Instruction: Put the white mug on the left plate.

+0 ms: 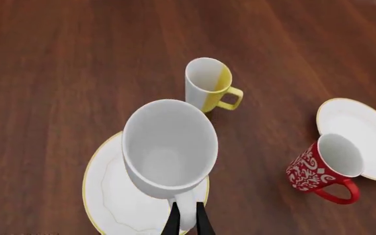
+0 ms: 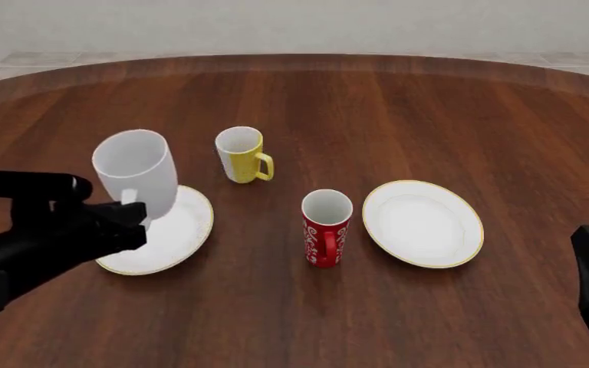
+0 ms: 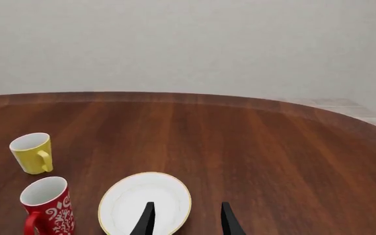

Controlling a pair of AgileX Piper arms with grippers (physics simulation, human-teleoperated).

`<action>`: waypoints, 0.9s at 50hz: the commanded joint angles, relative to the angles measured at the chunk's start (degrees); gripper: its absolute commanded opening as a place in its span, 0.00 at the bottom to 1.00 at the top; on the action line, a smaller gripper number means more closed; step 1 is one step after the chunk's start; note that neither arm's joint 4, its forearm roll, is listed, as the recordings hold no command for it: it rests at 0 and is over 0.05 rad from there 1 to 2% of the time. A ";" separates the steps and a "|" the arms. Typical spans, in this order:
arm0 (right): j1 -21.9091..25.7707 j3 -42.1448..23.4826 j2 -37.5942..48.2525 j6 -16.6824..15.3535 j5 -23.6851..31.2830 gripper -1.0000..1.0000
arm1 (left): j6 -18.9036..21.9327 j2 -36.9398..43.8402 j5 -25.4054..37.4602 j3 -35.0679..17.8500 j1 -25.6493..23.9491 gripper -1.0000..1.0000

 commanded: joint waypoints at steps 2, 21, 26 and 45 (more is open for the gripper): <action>0.00 0.00 -0.03 -0.06 0.05 1.00 | -0.09 1.62 -1.19 -0.06 -0.13 0.00; 0.05 0.00 -0.05 -0.17 0.10 1.00 | -1.14 4.02 -2.80 0.14 0.04 0.00; 0.03 0.00 -0.02 -0.19 0.12 1.00 | -1.14 3.71 -3.04 0.55 0.34 0.00; 0.04 0.00 -0.01 -0.16 0.20 1.00 | -1.35 5.73 -4.92 1.26 0.54 0.00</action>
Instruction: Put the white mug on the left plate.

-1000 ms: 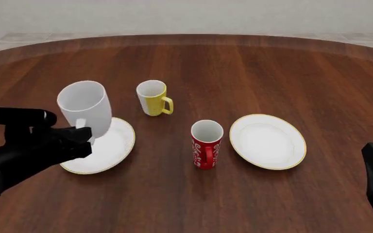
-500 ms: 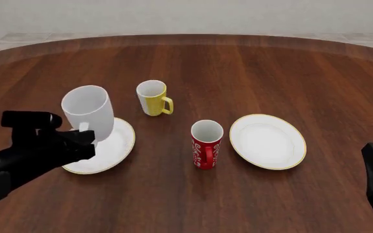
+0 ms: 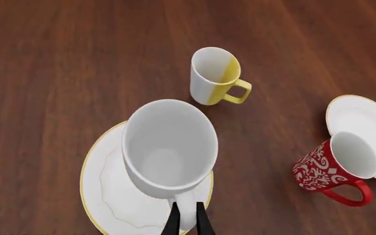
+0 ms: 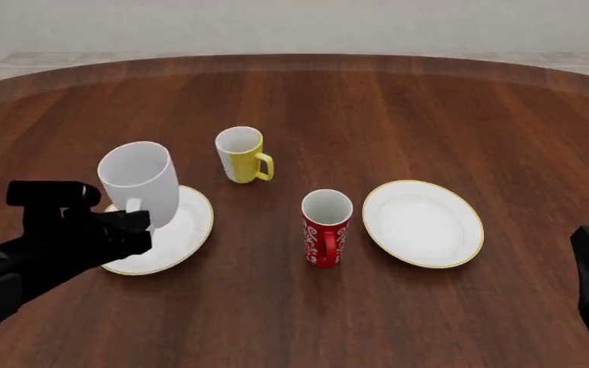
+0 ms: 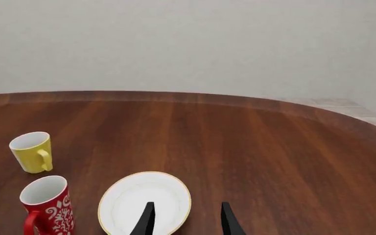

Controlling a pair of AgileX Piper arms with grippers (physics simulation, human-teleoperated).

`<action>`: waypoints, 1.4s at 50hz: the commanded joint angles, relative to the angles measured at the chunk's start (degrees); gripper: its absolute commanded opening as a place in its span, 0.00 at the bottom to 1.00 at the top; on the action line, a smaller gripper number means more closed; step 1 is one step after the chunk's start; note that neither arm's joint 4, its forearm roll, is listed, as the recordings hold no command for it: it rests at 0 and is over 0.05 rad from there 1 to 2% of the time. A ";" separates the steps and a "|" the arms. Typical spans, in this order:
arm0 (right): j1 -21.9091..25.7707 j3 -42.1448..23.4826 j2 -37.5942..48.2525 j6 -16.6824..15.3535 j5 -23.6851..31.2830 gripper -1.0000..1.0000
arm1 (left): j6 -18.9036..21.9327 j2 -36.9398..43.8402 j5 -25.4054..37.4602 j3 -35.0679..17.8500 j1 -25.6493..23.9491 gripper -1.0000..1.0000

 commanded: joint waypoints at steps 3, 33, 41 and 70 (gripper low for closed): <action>-0.03 0.00 0.00 0.03 0.03 1.00 | 0.18 1.46 -1.42 0.25 0.34 0.00; -0.08 0.00 0.02 -0.14 0.16 1.00 | 0.04 4.19 -3.66 0.82 1.36 0.00; -0.06 0.00 0.11 -0.15 0.06 1.00 | 0.11 5.21 -4.61 0.98 1.52 0.00; -0.02 0.00 0.02 0.01 0.10 1.00 | -0.13 8.92 -7.96 2.16 1.77 0.00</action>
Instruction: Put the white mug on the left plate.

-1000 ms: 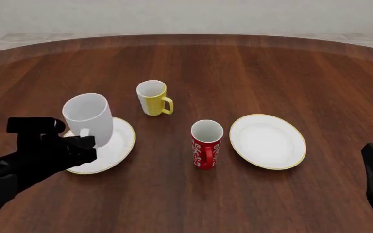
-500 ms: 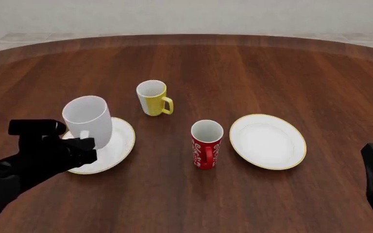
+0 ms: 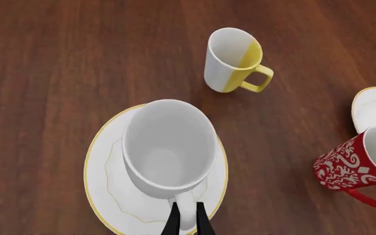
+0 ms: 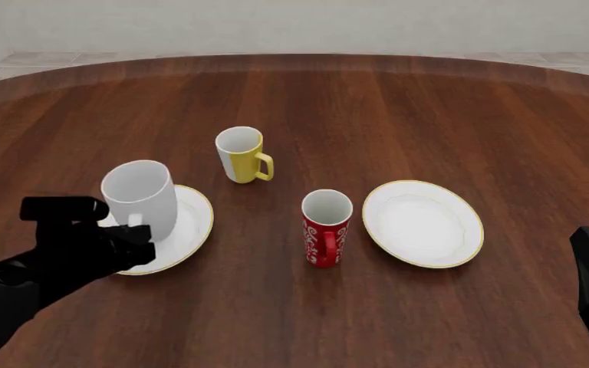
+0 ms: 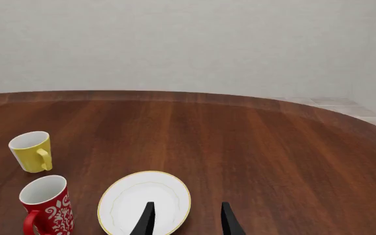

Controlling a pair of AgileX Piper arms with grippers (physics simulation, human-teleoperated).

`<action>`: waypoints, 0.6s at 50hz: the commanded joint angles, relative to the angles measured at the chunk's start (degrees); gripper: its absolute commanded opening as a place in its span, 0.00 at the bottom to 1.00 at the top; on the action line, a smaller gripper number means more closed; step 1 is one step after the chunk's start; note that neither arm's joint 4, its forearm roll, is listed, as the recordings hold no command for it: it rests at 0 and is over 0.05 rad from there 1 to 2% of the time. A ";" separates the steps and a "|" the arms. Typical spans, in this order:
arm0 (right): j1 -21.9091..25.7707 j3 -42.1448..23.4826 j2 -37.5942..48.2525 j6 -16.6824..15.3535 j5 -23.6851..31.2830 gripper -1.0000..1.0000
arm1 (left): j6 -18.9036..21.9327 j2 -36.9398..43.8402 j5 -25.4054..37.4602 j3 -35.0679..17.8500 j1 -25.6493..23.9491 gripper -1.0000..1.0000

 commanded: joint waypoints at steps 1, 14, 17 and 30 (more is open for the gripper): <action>0.05 0.00 0.02 0.03 0.00 1.00 | 0.09 0.53 -0.64 0.13 -0.07 0.00; 0.09 0.00 0.03 -0.05 0.05 1.00 | -0.20 1.93 -1.61 0.18 -0.14 0.00; 0.06 0.00 0.05 -0.05 0.04 1.00 | -0.21 2.80 -2.52 0.34 -0.04 0.00; 0.02 0.00 0.11 -0.14 -0.03 1.00 | -0.34 3.57 -3.06 0.53 0.28 0.00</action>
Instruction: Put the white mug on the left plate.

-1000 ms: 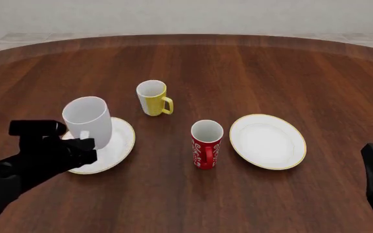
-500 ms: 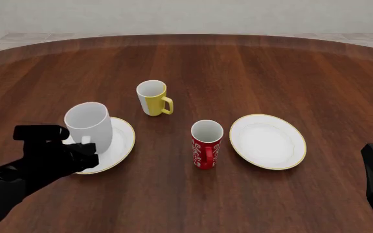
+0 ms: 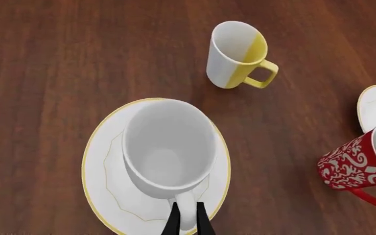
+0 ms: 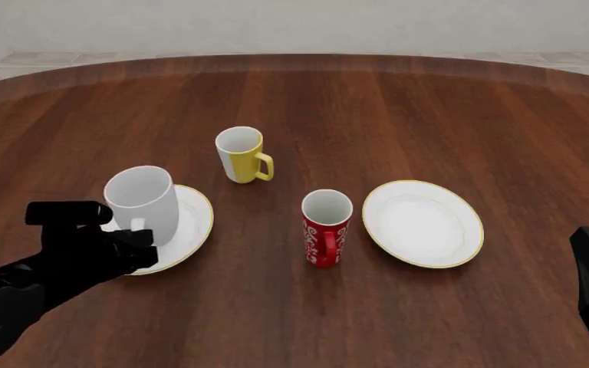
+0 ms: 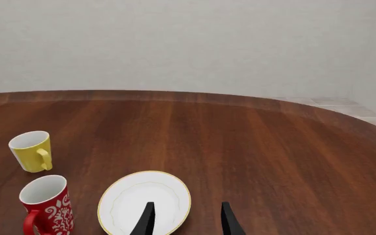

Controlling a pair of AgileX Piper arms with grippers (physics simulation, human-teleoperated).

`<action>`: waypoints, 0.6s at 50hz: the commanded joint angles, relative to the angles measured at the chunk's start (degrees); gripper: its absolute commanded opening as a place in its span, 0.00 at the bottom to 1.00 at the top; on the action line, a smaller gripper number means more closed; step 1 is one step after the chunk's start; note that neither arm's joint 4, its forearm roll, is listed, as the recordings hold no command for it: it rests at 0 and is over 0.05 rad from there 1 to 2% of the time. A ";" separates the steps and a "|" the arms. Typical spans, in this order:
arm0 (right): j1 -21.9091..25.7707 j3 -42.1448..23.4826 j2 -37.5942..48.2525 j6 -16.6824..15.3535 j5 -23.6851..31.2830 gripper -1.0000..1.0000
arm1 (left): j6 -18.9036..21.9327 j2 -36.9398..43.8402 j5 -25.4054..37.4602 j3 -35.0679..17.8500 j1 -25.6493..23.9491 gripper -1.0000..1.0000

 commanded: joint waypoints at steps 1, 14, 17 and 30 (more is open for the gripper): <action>-0.02 0.00 0.04 -0.07 -0.03 1.00 | 0.32 0.64 -0.56 0.02 0.23 0.00; 0.01 0.00 -0.01 -0.21 0.09 1.00 | -0.13 1.68 -1.48 0.01 0.15 0.00; 0.01 0.00 0.00 -0.25 0.11 1.00 | -0.20 1.84 -1.58 0.00 0.16 0.00; 0.08 0.00 0.00 -0.36 0.20 1.00 | -0.50 3.49 -2.88 0.00 0.07 0.00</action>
